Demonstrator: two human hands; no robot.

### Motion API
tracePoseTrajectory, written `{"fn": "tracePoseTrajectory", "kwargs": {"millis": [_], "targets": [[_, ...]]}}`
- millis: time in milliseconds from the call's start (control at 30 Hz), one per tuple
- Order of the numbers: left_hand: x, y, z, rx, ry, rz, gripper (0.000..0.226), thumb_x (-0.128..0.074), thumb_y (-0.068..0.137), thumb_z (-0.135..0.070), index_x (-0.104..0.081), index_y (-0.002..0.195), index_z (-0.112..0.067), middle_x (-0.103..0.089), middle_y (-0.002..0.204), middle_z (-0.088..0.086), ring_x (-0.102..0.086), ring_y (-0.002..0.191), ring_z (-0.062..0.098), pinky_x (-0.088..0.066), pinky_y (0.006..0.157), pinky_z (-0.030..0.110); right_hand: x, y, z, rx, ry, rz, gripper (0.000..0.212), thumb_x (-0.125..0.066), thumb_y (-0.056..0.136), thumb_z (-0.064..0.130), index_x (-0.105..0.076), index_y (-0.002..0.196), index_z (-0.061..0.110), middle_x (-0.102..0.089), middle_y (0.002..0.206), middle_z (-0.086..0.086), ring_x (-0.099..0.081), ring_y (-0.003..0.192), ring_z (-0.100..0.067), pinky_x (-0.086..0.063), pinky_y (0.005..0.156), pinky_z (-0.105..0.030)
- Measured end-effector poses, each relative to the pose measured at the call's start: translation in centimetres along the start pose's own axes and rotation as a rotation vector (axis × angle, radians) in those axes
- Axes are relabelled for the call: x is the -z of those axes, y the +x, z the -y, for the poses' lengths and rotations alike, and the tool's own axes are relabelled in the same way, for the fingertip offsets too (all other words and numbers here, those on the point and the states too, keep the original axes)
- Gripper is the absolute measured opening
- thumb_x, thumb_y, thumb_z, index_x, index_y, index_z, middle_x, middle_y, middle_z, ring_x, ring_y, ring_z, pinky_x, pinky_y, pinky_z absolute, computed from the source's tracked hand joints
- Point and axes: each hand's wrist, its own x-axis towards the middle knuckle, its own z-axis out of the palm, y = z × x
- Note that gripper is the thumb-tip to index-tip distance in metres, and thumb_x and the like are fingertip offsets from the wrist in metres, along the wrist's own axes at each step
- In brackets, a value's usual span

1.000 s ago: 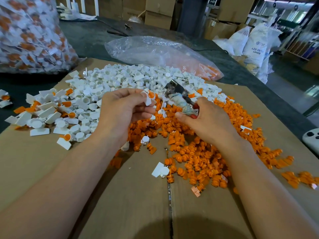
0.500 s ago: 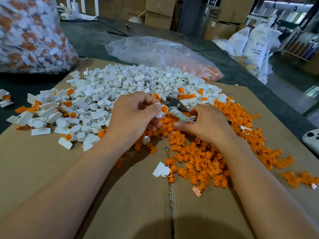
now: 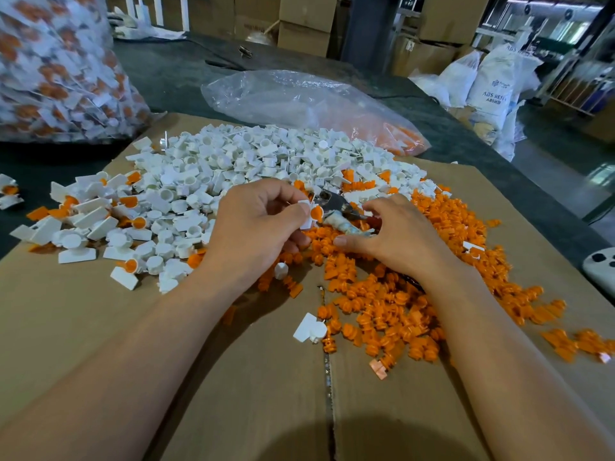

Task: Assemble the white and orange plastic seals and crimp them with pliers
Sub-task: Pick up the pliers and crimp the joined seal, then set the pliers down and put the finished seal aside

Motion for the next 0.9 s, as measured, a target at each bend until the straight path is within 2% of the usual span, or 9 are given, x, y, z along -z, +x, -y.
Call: {"fn": "tracePoseTrajectory", "kwargs": {"millis": [67,167,233,300,433,700,900], "targets": [[0.0,0.0,0.0,0.004,0.003,0.0,0.021,-0.06,0.085,-0.002,-0.064,0.071,-0.017,-0.066,0.056,-0.003,-0.063,0.048,0.013,-0.051,0.046,0.021,0.5,-0.4,0.5,0.08,0.093,-0.086,0.077,-0.068,0.068,0.057,-0.045,0.132,0.022,-0.044,0.131,0.001,-0.039,0.121,-0.015,-0.03,0.09,-0.024],[0.0,0.0,0.0,0.015,0.006,-0.02,0.02,-0.061,0.085,-0.003,-0.064,0.071,-0.017,-0.066,0.057,-0.001,-0.063,0.047,0.014,-0.05,0.044,0.021,1.1,-1.3,1.7,0.27,0.275,-0.213,0.054,-0.074,0.072,0.034,-0.058,0.122,0.021,-0.052,0.108,0.011,-0.047,0.103,-0.004,-0.03,0.082,-0.006],[-0.1,0.0,-0.1,0.023,0.008,-0.032,0.02,-0.061,0.086,-0.004,-0.064,0.071,-0.018,-0.066,0.057,-0.001,-0.063,0.046,0.014,-0.049,0.043,0.02,1.1,-2.0,2.2,0.363,0.345,-0.237,0.044,-0.074,0.074,0.024,-0.062,0.116,0.019,-0.053,0.102,0.014,-0.048,0.097,0.002,-0.031,0.083,-0.002],[-0.2,0.0,-0.1,0.022,0.008,-0.029,0.019,-0.061,0.086,-0.004,-0.064,0.072,-0.018,-0.066,0.056,-0.001,-0.063,0.046,0.014,-0.049,0.043,0.019,1.0,-2.3,2.5,0.418,0.373,-0.244,0.039,-0.072,0.077,0.019,-0.064,0.115,0.019,-0.056,0.1,0.013,-0.049,0.097,0.004,-0.033,0.085,-0.004],[-0.2,-0.1,-0.3,0.014,0.001,-0.011,0.019,-0.061,0.086,-0.004,-0.063,0.072,-0.017,-0.066,0.055,-0.003,-0.063,0.045,0.013,-0.048,0.042,0.018,0.9,-2.3,2.9,0.451,0.408,-0.249,0.035,-0.068,0.08,0.013,-0.064,0.115,0.019,-0.065,0.102,0.004,-0.054,0.095,0.0,-0.043,0.086,-0.016],[-0.1,-0.1,-0.6,0.057,-0.064,0.065,0.019,-0.059,0.086,0.0,-0.063,0.073,-0.012,-0.065,0.055,0.002,-0.061,0.043,0.015,-0.047,0.04,0.018,0.5,-2.4,3.2,0.485,0.49,-0.285,0.025,-0.065,0.082,0.009,-0.068,0.106,0.015,-0.063,0.092,0.009,-0.059,0.09,-0.004,-0.046,0.08,-0.016],[0.0,-0.1,-0.6,0.064,-0.065,0.07,0.015,-0.059,0.086,-0.001,-0.063,0.078,-0.013,-0.065,0.056,0.005,-0.061,0.043,0.015,-0.047,0.041,0.019,0.3,-2.4,3.2,0.491,0.517,-0.268,0.023,-0.062,0.083,0.01,-0.067,0.105,0.014,-0.061,0.092,0.012,-0.059,0.092,-0.004,-0.048,0.08,-0.019]]}}
